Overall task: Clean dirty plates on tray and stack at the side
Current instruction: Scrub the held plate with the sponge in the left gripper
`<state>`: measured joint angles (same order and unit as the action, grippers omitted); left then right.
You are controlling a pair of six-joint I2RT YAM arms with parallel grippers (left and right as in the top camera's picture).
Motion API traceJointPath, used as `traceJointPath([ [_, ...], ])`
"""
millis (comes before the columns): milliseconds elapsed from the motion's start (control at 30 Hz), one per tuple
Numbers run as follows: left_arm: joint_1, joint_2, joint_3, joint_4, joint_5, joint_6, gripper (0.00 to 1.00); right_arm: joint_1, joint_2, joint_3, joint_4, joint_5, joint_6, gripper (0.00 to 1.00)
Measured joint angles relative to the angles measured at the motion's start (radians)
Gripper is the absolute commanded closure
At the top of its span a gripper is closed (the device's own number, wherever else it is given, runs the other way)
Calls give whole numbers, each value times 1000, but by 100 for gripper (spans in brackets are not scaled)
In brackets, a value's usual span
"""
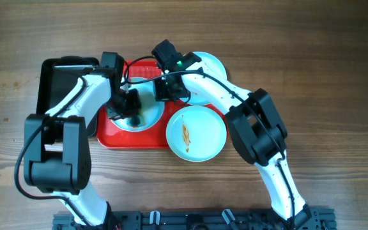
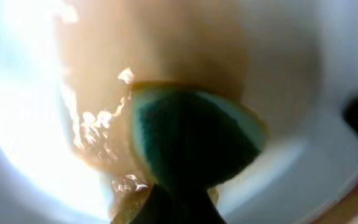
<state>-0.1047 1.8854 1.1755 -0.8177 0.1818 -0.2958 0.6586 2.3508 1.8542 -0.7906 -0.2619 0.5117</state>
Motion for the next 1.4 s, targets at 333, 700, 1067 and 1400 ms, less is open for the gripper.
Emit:
traceJointPath([
  [333,-22,-3,-19,276,-340,-219,96,-2,0,2,17,-11,38,95],
  [700,-8,9,-26,380,-106,-104,96,-13,0,4,1,1,37,96],
  [1067,79,9,-6,-60,133,95,96,10,2,3,-16,-21,6,96],
  [1400,87,2,-24,340,-103,-189,96,-3,2,4,5,-32,40,96],
])
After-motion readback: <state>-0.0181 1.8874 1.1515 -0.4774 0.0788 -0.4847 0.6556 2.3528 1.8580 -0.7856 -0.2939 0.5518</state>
